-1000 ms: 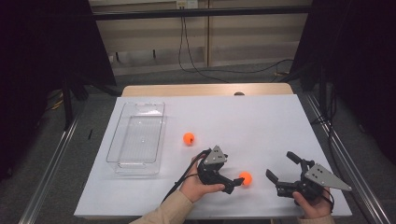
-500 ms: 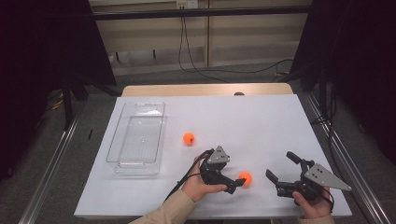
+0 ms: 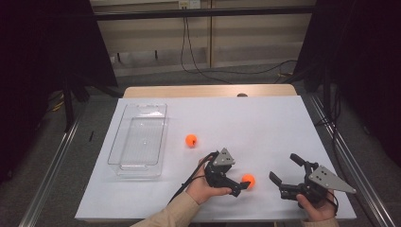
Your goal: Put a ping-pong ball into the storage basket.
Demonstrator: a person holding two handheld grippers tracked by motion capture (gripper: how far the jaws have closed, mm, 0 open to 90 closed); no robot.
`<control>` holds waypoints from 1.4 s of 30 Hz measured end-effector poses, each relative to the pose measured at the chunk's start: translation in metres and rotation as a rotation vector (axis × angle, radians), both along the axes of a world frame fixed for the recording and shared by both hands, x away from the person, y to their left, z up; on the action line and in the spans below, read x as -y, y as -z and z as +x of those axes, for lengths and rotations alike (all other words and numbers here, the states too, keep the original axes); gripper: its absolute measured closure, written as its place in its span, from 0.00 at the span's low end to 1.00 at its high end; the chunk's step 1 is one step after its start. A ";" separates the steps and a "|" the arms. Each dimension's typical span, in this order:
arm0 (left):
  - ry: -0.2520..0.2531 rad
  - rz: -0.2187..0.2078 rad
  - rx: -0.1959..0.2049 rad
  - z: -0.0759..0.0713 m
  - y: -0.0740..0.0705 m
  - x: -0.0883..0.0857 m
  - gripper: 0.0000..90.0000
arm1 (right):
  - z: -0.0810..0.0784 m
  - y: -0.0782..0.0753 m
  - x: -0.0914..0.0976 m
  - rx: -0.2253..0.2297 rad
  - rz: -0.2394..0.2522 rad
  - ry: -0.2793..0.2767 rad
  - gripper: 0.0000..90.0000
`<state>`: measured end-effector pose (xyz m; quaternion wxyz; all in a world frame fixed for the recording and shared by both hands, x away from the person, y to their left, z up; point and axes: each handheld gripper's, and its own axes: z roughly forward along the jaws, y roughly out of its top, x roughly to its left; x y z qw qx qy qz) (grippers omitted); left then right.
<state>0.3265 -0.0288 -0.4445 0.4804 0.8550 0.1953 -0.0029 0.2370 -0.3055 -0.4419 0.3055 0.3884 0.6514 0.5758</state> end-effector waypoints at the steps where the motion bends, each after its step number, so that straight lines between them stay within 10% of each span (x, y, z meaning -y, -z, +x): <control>1: -0.004 0.008 0.001 0.000 0.000 0.000 0.05 | 0.000 0.000 0.000 0.001 -0.001 0.000 0.02; 42: 0.076 0.068 -0.020 -0.002 0.008 0.017 0.24 | 0.000 0.000 0.000 -0.001 0.000 0.002 0.02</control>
